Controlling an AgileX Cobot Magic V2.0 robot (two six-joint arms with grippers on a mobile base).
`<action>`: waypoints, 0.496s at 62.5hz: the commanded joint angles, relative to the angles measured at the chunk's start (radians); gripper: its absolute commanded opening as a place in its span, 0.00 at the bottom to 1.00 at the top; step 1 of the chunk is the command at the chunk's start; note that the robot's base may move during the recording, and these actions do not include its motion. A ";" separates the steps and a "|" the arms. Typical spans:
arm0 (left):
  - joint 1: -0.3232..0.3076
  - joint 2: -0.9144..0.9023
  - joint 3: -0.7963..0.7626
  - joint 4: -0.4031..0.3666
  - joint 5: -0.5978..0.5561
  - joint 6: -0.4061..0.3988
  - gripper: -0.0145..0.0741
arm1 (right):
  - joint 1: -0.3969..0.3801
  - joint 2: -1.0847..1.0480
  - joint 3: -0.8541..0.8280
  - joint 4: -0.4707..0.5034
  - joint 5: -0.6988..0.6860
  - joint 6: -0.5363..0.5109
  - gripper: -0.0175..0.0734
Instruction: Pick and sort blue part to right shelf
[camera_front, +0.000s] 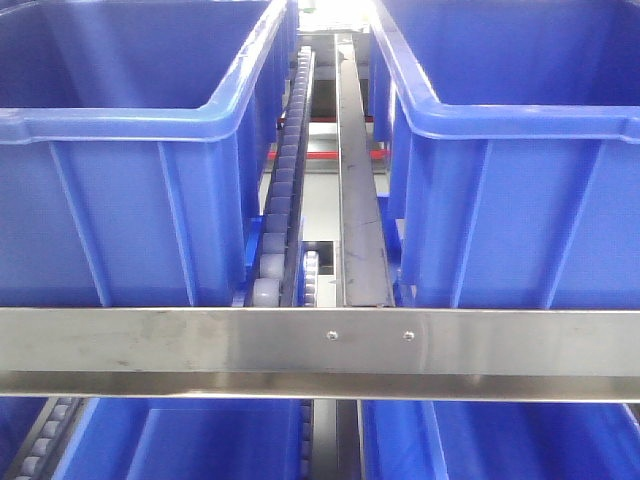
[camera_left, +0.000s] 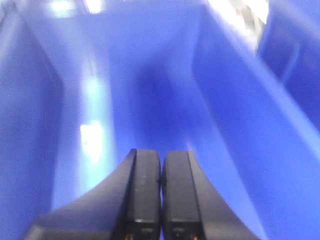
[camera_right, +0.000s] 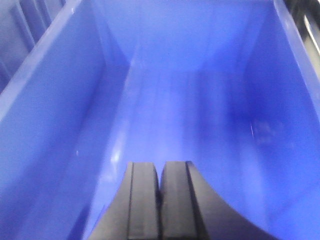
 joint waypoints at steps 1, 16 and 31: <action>0.018 -0.045 -0.009 -0.014 -0.080 0.000 0.31 | -0.004 -0.043 -0.013 -0.010 -0.075 -0.010 0.22; 0.147 -0.227 0.181 -0.092 -0.187 0.000 0.31 | -0.004 -0.173 0.152 -0.010 -0.204 -0.010 0.22; 0.180 -0.508 0.354 -0.092 -0.184 0.000 0.31 | -0.004 -0.392 0.290 -0.010 -0.226 -0.010 0.22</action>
